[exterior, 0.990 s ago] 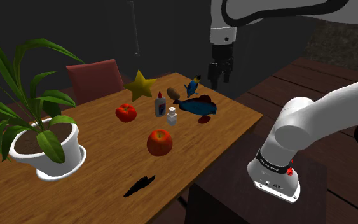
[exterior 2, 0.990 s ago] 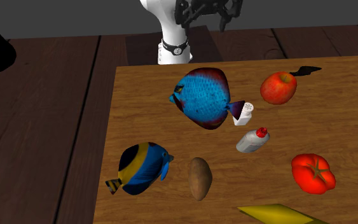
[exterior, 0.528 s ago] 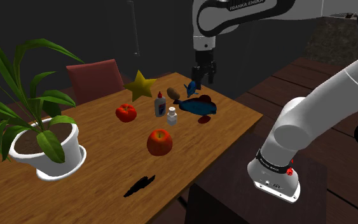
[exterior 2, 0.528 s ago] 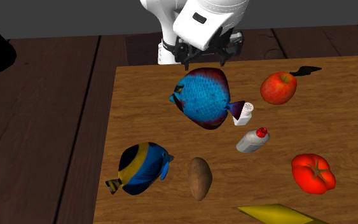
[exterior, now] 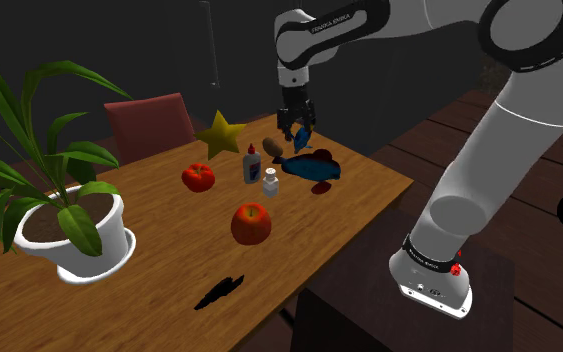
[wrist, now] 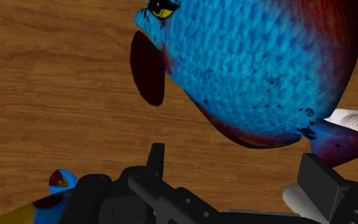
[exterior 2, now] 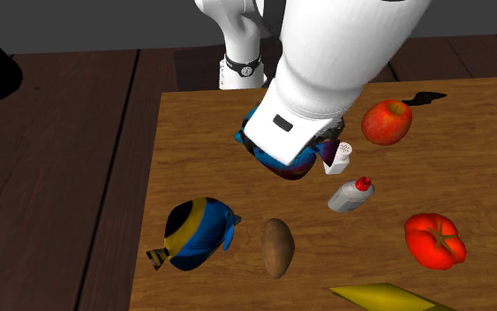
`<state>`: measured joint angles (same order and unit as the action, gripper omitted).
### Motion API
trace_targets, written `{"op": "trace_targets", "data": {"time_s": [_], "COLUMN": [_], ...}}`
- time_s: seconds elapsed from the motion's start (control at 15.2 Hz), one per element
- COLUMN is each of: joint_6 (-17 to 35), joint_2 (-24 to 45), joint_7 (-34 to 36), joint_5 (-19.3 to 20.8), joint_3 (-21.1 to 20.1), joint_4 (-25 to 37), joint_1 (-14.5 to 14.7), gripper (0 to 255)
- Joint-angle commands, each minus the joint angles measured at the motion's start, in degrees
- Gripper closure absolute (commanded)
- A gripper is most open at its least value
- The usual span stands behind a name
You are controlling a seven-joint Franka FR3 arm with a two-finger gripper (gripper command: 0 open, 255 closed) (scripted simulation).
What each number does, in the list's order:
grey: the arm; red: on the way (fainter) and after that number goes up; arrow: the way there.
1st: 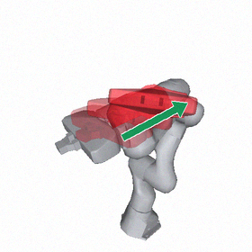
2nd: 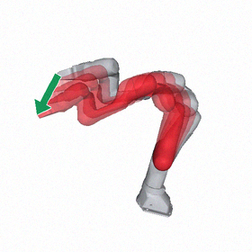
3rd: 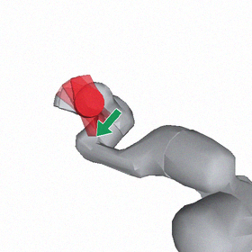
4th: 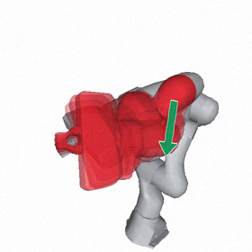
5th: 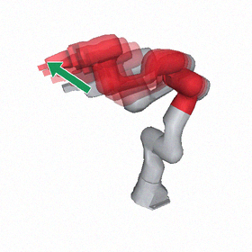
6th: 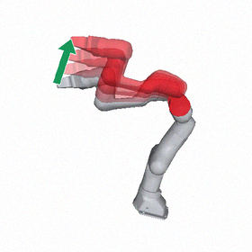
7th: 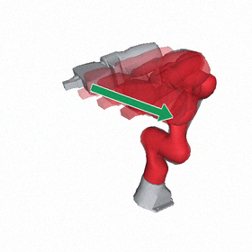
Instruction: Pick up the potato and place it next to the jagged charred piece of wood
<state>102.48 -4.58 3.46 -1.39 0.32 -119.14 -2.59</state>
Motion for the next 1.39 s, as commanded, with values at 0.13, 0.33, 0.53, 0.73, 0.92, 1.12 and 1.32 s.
{"op": "trace_targets", "data": {"time_s": [0.13,0.33,0.53,0.73,0.92,1.12,1.32], "joint_6": [1.18,1.13,0.37,-1.21,-1.18,1.13,3.81], "joint_2": [9.26,16.26,23.46,31.01,33.65,33.67,33.86], "joint_7": [-0.48,-0.66,-0.83,-0.99,-1.03,-1.04,-1.06], "joint_5": [0.42,0.59,0.69,0.74,0.74,0.73,0.72], "joint_3": [0.57,0.87,1.15,1.4,1.47,1.47,1.46], "joint_4": [7.66,14.43,22.1,30.94,33.46,31.18,28.68], "joint_1": [-0.56,-0.9,-1.25,-1.65,-1.79,-1.78,-1.77], "gripper": [0,0,0,0,0,0,0]}}
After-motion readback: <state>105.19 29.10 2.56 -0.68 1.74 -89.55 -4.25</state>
